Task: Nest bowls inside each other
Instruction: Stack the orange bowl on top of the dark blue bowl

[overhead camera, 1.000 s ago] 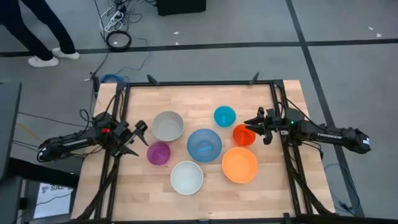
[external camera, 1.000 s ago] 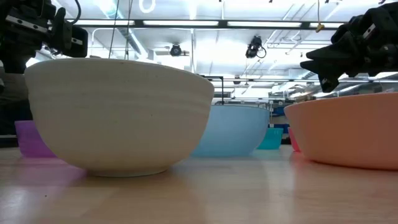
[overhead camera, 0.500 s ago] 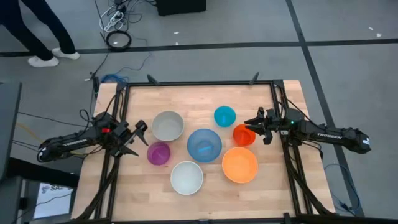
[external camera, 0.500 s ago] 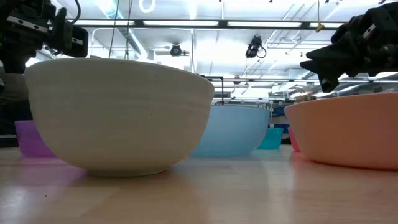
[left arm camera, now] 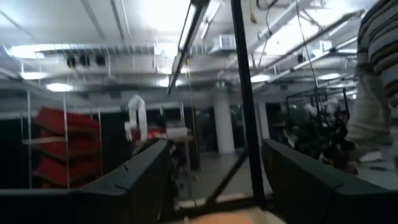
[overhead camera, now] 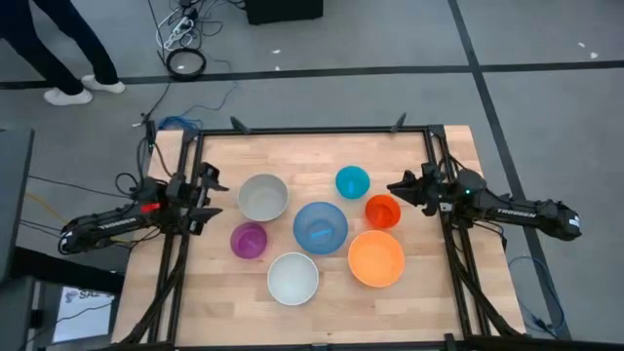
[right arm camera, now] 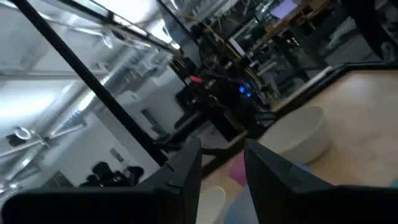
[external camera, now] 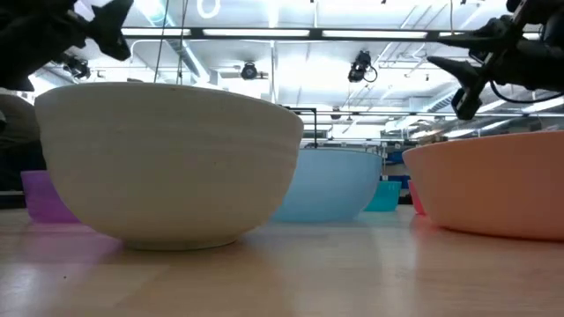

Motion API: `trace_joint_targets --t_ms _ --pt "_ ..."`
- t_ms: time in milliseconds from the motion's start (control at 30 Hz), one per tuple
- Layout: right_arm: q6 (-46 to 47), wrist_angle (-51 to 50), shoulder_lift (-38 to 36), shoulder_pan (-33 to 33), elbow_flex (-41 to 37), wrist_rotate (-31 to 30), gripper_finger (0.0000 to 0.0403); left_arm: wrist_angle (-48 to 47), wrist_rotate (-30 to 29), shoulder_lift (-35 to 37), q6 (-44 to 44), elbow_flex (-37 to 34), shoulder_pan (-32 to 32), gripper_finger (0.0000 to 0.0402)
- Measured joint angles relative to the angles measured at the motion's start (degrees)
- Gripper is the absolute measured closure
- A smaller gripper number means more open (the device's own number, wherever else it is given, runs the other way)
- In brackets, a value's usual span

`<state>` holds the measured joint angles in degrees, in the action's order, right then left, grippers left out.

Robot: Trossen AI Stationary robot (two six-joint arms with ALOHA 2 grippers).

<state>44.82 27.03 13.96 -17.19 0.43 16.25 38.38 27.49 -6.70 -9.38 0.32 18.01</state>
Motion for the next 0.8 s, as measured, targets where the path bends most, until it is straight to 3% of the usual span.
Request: trace_joint_targets --t_ms 233,367,500,633,800 --pt "5.48 5.75 0.08 -0.20 1.42 -3.63 0.0291 0.70 -4.81 -0.03 0.15 0.37 -0.01 0.0138" --pt "3.67 13.44 -0.02 -0.19 3.63 -4.27 0.0291 0.69 -5.57 -0.02 1.31 0.43 0.01 0.0138" --pt "1.53 14.17 0.02 -0.20 8.24 -5.32 0.0291 1.86 -8.42 -0.02 4.79 0.54 0.01 0.0138" --pt "-2.24 7.16 1.06 -0.20 15.40 -6.04 0.0291 8.25 -10.11 -0.04 0.44 0.57 -0.01 0.0138" --pt "-7.76 -9.77 6.13 -0.17 27.50 -6.75 0.0291 25.24 -10.17 -0.02 -15.58 0.71 -0.01 0.0138"
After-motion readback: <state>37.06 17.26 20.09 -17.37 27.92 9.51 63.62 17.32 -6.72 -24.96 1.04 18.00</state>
